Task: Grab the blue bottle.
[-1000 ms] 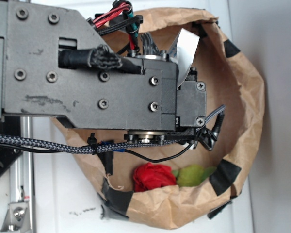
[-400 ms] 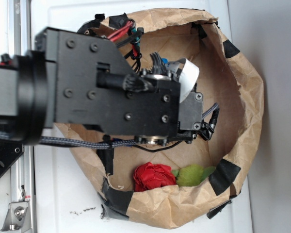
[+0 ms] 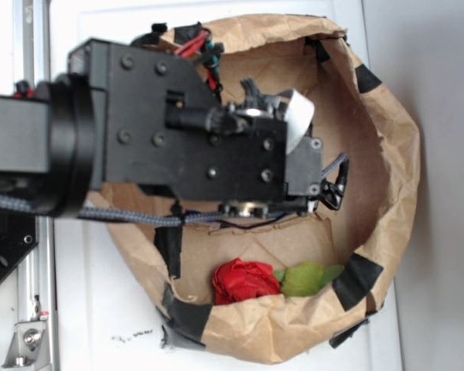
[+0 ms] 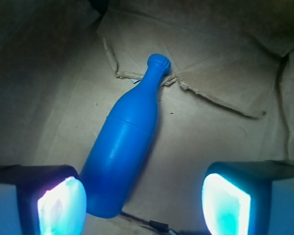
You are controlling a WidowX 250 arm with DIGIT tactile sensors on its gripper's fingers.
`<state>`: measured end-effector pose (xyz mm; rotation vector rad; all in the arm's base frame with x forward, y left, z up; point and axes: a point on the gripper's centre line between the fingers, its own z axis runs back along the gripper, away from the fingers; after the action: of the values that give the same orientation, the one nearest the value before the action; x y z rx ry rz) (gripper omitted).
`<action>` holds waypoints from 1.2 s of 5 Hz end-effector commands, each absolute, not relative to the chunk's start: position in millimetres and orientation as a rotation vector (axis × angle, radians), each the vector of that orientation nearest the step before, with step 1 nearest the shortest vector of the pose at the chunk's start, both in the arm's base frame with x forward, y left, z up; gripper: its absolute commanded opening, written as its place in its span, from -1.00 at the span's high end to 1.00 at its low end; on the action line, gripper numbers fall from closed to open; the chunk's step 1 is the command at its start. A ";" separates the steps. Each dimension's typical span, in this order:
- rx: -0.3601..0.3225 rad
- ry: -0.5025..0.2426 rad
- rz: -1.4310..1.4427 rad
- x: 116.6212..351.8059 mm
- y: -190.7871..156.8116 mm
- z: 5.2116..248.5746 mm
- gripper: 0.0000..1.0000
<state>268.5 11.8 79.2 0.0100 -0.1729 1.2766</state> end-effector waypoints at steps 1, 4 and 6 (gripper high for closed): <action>-0.022 -0.227 1.331 271.7 25.8 79.6 -1.00; -0.010 -0.199 1.351 297.0 22.2 36.5 -1.00; -0.009 -0.177 1.333 296.2 22.3 27.3 -1.00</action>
<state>293.6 15.1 19.0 0.0153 -0.1478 1.3145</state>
